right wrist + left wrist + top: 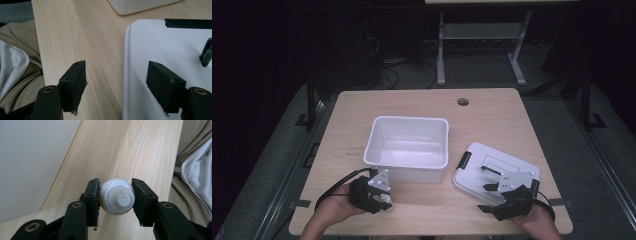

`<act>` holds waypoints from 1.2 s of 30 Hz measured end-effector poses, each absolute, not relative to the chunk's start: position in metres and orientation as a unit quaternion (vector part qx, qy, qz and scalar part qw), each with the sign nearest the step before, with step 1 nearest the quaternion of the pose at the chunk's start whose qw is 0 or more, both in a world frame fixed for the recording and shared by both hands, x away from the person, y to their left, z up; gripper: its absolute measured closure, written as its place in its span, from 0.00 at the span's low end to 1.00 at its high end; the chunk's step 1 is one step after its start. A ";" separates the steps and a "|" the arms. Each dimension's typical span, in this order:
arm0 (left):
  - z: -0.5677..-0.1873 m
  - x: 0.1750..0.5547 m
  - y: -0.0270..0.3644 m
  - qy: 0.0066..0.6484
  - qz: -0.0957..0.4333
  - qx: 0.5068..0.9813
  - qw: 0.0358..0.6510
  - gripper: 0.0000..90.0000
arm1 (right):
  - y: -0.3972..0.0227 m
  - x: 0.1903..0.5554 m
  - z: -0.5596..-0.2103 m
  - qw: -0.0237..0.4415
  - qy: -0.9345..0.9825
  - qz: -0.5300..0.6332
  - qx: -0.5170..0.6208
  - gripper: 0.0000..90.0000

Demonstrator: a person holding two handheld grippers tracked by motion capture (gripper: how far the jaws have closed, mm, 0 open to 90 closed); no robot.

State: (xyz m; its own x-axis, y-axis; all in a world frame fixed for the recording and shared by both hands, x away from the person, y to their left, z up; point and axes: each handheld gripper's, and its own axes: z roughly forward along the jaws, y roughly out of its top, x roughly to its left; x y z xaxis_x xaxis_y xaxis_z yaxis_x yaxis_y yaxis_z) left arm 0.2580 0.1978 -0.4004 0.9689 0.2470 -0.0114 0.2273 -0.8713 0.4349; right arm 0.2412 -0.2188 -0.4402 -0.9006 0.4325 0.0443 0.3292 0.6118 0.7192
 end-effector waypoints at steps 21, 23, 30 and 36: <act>-0.380 0.253 0.220 0.140 0.034 0.961 0.238 0.67 | -0.211 0.246 -0.441 0.064 0.896 0.385 0.210 0.33; -0.377 0.253 0.222 0.141 0.038 0.960 0.238 0.67 | -0.210 0.245 -0.442 0.065 0.898 0.382 0.209 0.33; -0.371 0.254 0.226 0.142 0.033 0.958 0.246 0.67 | -0.210 0.244 -0.442 0.065 0.898 0.382 0.208 0.33; -0.368 0.252 0.229 0.139 0.032 0.959 0.245 0.67 | -0.210 0.244 -0.443 0.067 0.900 0.378 0.207 0.33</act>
